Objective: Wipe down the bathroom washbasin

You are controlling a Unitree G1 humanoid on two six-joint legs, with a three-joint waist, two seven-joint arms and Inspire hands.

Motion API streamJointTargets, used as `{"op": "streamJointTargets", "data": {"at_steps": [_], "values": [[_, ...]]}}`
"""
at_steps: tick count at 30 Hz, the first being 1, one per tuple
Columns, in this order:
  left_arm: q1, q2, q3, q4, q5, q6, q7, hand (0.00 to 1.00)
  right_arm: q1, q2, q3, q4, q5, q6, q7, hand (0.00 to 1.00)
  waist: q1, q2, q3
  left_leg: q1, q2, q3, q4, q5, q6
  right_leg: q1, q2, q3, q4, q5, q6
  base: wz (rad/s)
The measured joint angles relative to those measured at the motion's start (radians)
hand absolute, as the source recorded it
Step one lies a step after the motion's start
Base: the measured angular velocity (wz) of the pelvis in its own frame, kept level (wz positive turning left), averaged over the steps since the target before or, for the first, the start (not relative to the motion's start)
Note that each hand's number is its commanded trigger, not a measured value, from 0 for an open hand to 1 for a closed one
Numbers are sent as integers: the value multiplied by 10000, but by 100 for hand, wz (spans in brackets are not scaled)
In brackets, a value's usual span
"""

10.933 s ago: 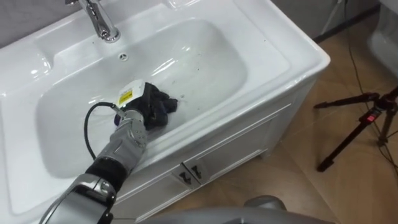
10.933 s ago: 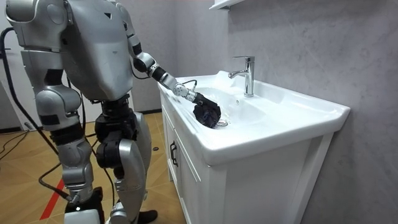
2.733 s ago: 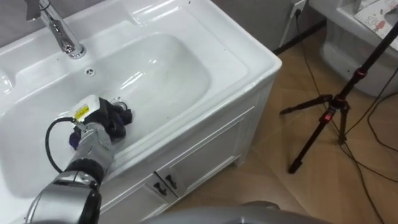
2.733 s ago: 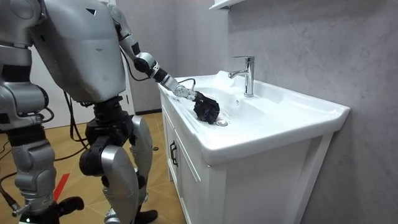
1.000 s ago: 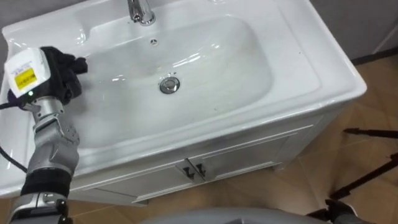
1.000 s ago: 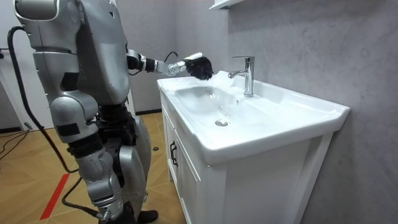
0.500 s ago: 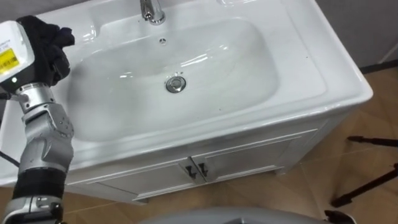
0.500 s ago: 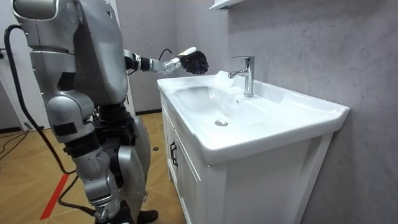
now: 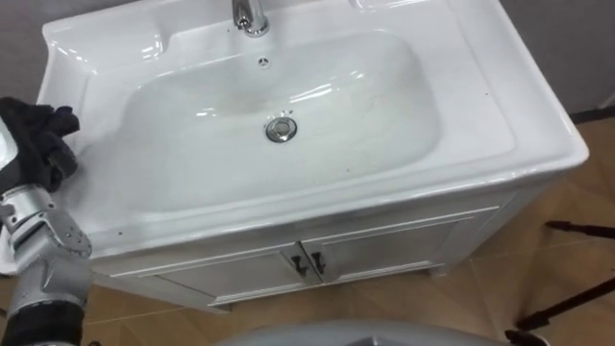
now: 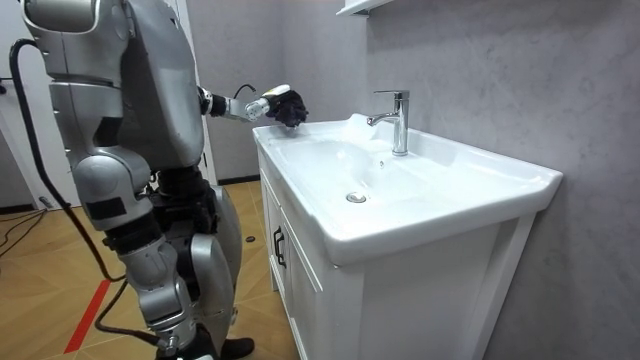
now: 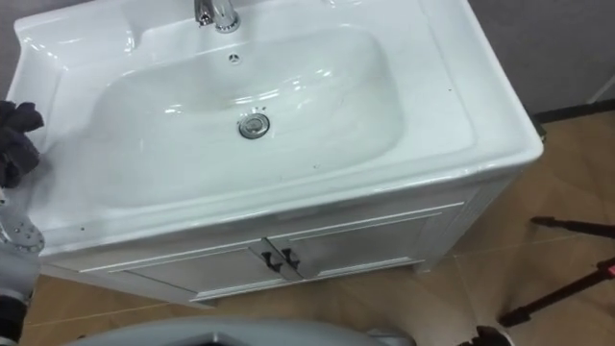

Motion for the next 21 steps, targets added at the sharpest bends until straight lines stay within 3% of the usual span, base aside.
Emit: {"op": "streamJointTargets", "data": {"at_steps": [6,13,21], "values": [[2,0,205,265,-424,58,8,100,16,-32,-194,4,9,137,1,0,146,-18,12,25,-45,-12,87,13,23,37,-48,-31,45,-90,33,4],[40,-19,205,655,-425,343,-39,100,40,-59,-185,6,4,231,221,0,134,-52,31,28,-129,-6,84,17,48,32,-137,-65,179,-183,93,3],[45,-19,196,631,-430,368,-196,100,87,-60,-179,-10,-10,296,236,0,69,-63,34,32,-131,4,73,14,53,45,-137,-74,169,-183,94,0]]}}
